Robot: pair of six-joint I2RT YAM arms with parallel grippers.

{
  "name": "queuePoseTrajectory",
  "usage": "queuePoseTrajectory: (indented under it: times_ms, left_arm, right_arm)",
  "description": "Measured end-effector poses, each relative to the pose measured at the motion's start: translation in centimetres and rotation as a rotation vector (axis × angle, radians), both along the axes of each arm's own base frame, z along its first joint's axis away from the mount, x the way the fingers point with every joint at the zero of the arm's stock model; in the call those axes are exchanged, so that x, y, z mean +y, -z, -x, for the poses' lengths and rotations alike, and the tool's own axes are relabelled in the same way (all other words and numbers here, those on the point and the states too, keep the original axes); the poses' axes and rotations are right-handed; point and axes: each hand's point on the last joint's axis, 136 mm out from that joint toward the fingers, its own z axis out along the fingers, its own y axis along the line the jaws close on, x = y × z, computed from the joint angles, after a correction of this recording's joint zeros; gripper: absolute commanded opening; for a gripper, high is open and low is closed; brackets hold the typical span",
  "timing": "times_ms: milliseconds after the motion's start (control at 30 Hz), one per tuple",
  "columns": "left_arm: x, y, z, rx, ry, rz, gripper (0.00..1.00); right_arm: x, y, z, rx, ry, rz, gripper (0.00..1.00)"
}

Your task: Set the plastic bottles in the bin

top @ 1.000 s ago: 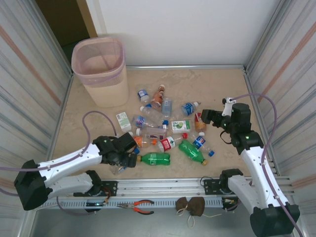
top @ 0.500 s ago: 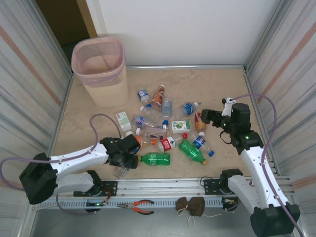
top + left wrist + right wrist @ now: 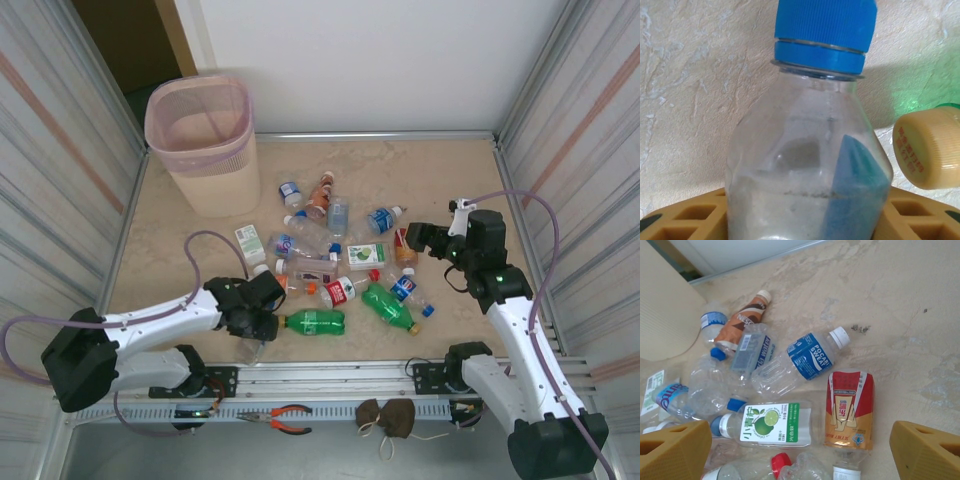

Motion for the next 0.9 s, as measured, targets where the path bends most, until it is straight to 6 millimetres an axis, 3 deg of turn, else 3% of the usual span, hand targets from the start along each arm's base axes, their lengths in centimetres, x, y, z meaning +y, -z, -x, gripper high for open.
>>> queuePoseTrajectory:
  times_ms: [300,567,900]
  left_arm:
    - [-0.5,-2.4,0.0,0.005,0.002,0.024,0.5]
    - [-0.9,-7.9,-0.9,-0.074,0.027,0.084,0.5]
    - [-0.2,-14.7,-6.1,-0.233,0.036,0.171,0.49]
  right_arm:
    - [0.0,0.0,0.0,-0.001,0.003,0.002,0.9]
    - [0.0,0.0,0.0,-0.001,0.002,0.002,0.9]
    - [-0.1,-0.1,0.0,-0.001,0.009,0.008,0.9]
